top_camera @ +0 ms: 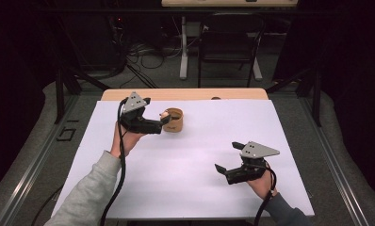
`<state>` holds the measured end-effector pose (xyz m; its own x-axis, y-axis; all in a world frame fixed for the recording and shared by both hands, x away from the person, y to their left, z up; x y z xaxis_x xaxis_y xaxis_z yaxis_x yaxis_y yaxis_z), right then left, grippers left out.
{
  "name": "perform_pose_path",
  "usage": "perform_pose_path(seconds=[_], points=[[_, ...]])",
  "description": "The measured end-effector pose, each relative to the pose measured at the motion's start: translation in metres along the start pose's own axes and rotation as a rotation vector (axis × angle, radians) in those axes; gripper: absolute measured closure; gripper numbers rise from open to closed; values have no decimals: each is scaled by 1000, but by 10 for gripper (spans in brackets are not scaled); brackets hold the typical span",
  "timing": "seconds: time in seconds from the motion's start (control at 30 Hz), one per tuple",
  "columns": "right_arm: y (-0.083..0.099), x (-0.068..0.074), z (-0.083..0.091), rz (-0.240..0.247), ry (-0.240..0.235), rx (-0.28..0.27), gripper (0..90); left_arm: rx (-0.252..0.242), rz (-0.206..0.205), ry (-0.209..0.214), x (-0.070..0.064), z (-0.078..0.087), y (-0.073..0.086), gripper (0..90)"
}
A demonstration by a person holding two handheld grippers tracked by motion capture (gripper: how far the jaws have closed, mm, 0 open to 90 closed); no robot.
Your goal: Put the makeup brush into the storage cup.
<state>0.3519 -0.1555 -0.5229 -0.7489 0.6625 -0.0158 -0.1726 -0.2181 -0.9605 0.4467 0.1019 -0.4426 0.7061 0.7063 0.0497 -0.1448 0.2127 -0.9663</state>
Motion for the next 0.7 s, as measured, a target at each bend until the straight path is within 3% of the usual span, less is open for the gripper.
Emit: perform_pose_path(seconds=[0.23, 0.47, 0.63, 0.7], points=[[-6, -4, 6, 10, 4, -38, 0, -26, 11, -23, -1, 22, 14, 4], [-8, -2, 7, 19, -9, -52, 0, 1, 10, -26, -6, 42, 32, 3], [-8, -2, 7, 27, -10, -56, 0, 44, -36, -44, -11, 54, 51, 3], [-7, -3, 8, 25, -6, -51, 0, 43, -33, -41, -13, 58, 55, 0]])
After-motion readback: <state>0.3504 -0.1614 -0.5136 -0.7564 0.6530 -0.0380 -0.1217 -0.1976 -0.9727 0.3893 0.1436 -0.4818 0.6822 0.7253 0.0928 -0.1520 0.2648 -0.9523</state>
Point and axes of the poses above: each handheld gripper's, and its own axes: z roughly backward along the jaws, y roughly out of its underside, x roughly to its left, the point moved 8 cm from there along -z, roughly forward along the jaws, and after that the axes turned 6 degrees about -x, right-handed, at the moved point
